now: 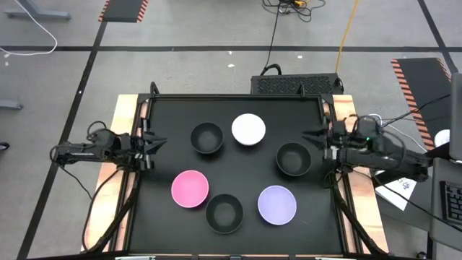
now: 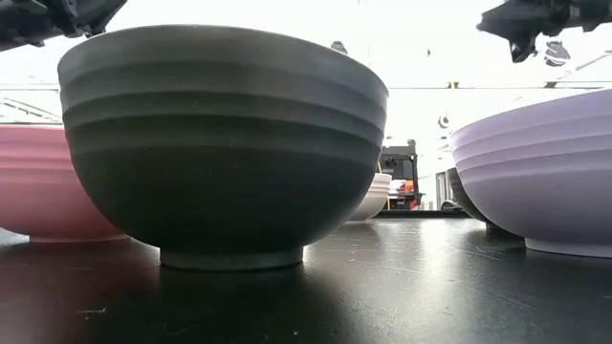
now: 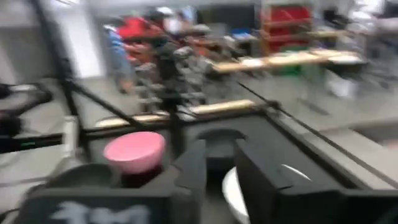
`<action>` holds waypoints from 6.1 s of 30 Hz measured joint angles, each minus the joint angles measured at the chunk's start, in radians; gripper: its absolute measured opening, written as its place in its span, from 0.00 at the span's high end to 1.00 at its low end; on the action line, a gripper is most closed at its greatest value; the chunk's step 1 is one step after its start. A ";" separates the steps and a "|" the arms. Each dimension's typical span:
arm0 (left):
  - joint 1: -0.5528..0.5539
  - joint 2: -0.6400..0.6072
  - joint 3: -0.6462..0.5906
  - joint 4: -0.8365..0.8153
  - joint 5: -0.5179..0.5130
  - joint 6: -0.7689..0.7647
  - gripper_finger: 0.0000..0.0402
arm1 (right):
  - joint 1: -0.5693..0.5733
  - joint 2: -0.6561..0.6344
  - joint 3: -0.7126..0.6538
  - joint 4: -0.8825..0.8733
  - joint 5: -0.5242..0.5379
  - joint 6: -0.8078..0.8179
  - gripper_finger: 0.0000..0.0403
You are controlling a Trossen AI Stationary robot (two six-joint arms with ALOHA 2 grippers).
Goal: Nest bowls inside each other
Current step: Stack the middle black bowl on top of the white bowl
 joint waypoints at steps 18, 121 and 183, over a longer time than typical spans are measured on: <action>0.000 0.112 0.182 -0.215 -0.251 -0.160 0.02 | -0.011 0.321 0.225 -0.195 0.249 -0.029 0.27; 0.000 0.367 0.492 -0.555 -0.157 -0.302 0.22 | -0.230 0.790 0.217 -0.793 -0.047 0.175 0.29; 0.000 0.367 0.491 -0.558 -0.154 -0.302 0.22 | -0.230 0.889 0.144 -0.586 -0.039 0.104 0.97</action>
